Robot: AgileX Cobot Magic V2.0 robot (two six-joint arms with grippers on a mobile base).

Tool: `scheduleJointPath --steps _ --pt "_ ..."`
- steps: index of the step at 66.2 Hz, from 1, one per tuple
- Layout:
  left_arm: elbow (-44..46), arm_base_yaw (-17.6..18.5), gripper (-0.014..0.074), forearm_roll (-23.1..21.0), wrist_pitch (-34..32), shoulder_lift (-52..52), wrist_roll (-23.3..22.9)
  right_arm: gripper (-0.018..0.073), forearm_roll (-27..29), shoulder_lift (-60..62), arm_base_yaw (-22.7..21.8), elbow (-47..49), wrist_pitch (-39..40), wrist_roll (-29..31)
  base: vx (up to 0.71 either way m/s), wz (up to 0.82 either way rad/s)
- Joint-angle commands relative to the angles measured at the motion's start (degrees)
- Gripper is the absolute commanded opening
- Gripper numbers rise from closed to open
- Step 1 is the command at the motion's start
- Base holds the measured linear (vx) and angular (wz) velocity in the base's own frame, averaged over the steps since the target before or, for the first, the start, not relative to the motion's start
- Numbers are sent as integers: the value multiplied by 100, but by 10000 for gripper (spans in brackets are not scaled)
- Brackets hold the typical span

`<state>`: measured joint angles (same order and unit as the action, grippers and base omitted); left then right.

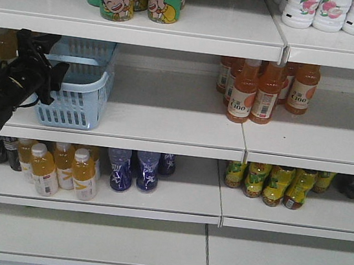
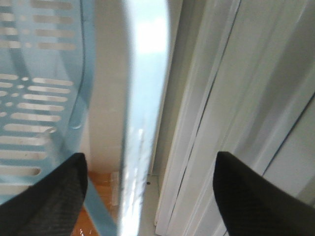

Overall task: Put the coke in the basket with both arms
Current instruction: 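Close the left gripper on the light-blue basket's rim, then lift the basket off the shelf and lower it toward the robot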

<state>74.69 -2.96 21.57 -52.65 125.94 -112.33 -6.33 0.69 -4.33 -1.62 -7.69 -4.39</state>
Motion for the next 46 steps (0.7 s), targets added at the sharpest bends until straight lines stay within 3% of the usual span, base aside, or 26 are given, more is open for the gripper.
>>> scheduleJointPath --steps 1,5,9,20,34,42,46 --pt "357 -14 505 -85 -186 -219 -54 -9 -44 85 -6 -87 427 22 0 0" --pt "399 -23 464 -96 -142 -169 -54 -9 -44 85 -6 -87 427 22 0 0" --pt "400 -59 364 -132 -211 -124 -48 -9 -44 85 -6 -87 427 22 0 0" --pt "389 -148 -8 84 -764 -80 -37 -9 -44 85 -6 -87 427 22 0 0" --pt "210 -273 -8 381 -1995 -80 -115 -9 -44 85 -6 -87 427 22 0 0" --pt "-29 -349 -8 900 -2634 -86 -549 -9 -44 85 -6 -87 427 22 0 0" --pt "-228 -357 -8 1302 -2629 -155 -689 -9 -44 85 -6 -87 427 22 0 0"
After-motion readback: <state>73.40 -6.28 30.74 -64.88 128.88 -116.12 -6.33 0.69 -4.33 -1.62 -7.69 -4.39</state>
